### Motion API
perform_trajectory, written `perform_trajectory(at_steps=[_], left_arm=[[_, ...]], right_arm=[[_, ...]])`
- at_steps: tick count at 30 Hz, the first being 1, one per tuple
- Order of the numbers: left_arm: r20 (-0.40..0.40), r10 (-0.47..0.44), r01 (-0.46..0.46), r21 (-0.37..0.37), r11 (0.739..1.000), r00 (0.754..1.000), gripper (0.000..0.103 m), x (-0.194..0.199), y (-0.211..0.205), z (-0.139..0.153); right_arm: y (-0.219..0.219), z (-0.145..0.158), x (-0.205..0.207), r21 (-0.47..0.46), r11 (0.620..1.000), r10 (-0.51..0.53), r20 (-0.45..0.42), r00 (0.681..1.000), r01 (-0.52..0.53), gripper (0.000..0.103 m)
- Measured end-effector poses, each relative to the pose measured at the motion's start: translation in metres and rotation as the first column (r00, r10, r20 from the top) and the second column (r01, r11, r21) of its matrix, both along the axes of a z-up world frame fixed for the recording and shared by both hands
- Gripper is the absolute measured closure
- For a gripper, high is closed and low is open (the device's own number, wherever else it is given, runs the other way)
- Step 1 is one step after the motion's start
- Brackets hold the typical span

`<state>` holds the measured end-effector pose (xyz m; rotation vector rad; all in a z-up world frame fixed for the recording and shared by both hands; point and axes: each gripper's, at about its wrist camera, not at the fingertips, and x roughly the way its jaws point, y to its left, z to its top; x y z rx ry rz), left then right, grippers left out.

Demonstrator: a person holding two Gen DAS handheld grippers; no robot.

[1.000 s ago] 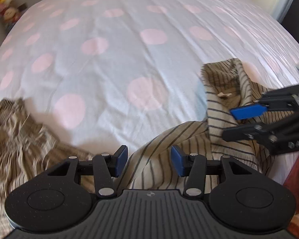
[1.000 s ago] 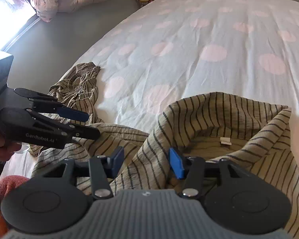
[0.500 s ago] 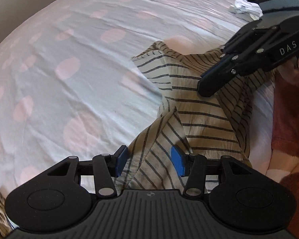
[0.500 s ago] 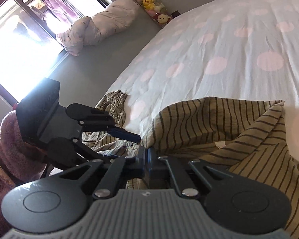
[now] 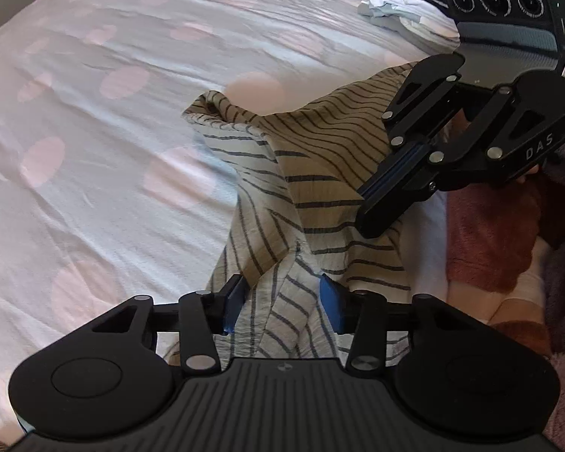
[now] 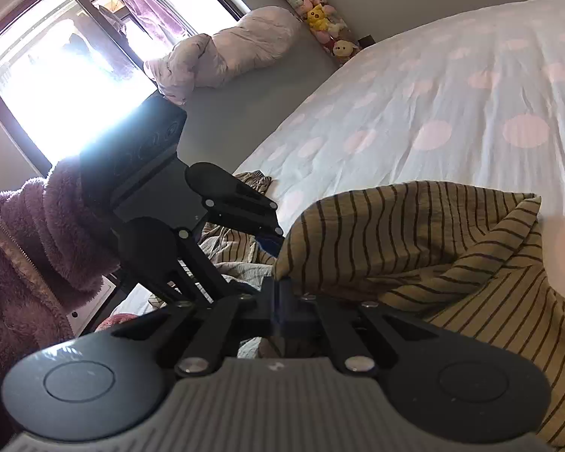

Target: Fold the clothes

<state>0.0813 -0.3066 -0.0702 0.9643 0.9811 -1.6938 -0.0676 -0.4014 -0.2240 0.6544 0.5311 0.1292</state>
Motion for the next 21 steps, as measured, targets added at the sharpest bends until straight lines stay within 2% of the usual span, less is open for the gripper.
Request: perform_trajectory(at_steps=[2,5,13,18,21], left_arm=[[-0.017,0.016,-0.015,0.017,1.0,1.0,0.087,0.0,-0.002,-0.002],[0.021,0.026,-0.026,0.016,1.0,0.999,0.098,-0.006,0.003,0.005],[0.13,0.049,-0.051,0.008,0.999,0.99,0.102,-0.025,0.018,0.025],[0.197,0.064,-0.066,0.002,0.998,0.978,0.102,-0.036,0.028,0.038],[0.206,0.107,-0.109,-0.002,0.994,0.973,0.102,-0.031,0.031,0.037]], right_arm=[[0.0,0.001,-0.005,0.001,1.0,-0.001,0.005,1.0,0.001,0.1],[-0.001,0.0,-0.008,-0.003,1.0,0.001,0.002,1.0,-0.001,0.1],[0.009,0.007,-0.01,-0.094,0.993,0.065,-0.042,0.997,-0.069,0.1],[0.023,0.019,-0.01,-0.248,0.958,0.113,-0.142,0.983,-0.146,0.099],[0.023,0.033,-0.015,-0.324,0.934,0.102,-0.157,0.982,-0.149,0.096]])
